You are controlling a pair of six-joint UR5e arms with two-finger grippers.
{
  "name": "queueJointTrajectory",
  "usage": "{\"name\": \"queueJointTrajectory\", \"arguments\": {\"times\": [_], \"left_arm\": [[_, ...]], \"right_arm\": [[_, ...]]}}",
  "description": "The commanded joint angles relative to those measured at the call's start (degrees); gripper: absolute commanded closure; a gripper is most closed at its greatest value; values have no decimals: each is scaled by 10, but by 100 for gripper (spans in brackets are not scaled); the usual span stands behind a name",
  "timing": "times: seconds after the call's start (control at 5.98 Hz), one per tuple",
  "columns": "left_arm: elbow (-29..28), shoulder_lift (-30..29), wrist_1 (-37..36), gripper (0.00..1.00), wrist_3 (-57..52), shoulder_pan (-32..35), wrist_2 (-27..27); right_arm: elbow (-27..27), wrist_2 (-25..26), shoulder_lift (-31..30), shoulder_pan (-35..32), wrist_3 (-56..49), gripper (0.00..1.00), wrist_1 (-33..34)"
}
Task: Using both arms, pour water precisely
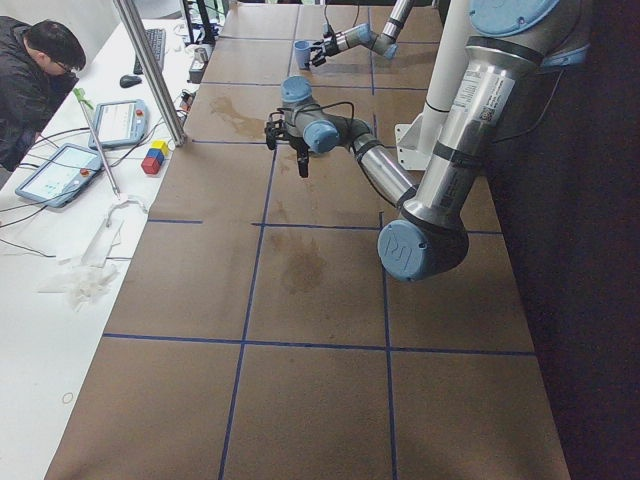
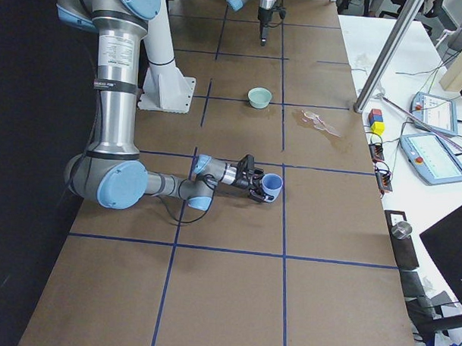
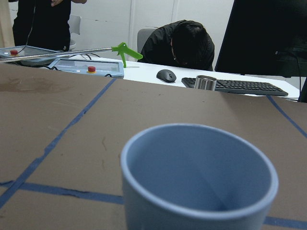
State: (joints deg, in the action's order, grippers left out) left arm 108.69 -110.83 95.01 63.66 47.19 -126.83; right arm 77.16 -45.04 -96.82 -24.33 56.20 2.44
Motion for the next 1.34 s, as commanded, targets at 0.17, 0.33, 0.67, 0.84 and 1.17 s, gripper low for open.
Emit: {"name": "queueJointTrajectory", "arguments": {"times": [0.17,0.33,0.67,0.84,1.17], "left_arm": [[0,0,1,0,1,0,0],[0,0,1,0,1,0,0],[1,-2,1,0,1,-1,0],[0,-1,1,0,1,-2,0],[0,-2,0,0,2,-2,0]], "right_arm": [[0,20,-52,57,4,0,-92],[0,19,-85,72,3,0,-140],[1,10,-116,73,-2,0,-191],[3,-6,-134,72,-5,1,-220],[9,-56,-151,43,-14,1,-223]]}}
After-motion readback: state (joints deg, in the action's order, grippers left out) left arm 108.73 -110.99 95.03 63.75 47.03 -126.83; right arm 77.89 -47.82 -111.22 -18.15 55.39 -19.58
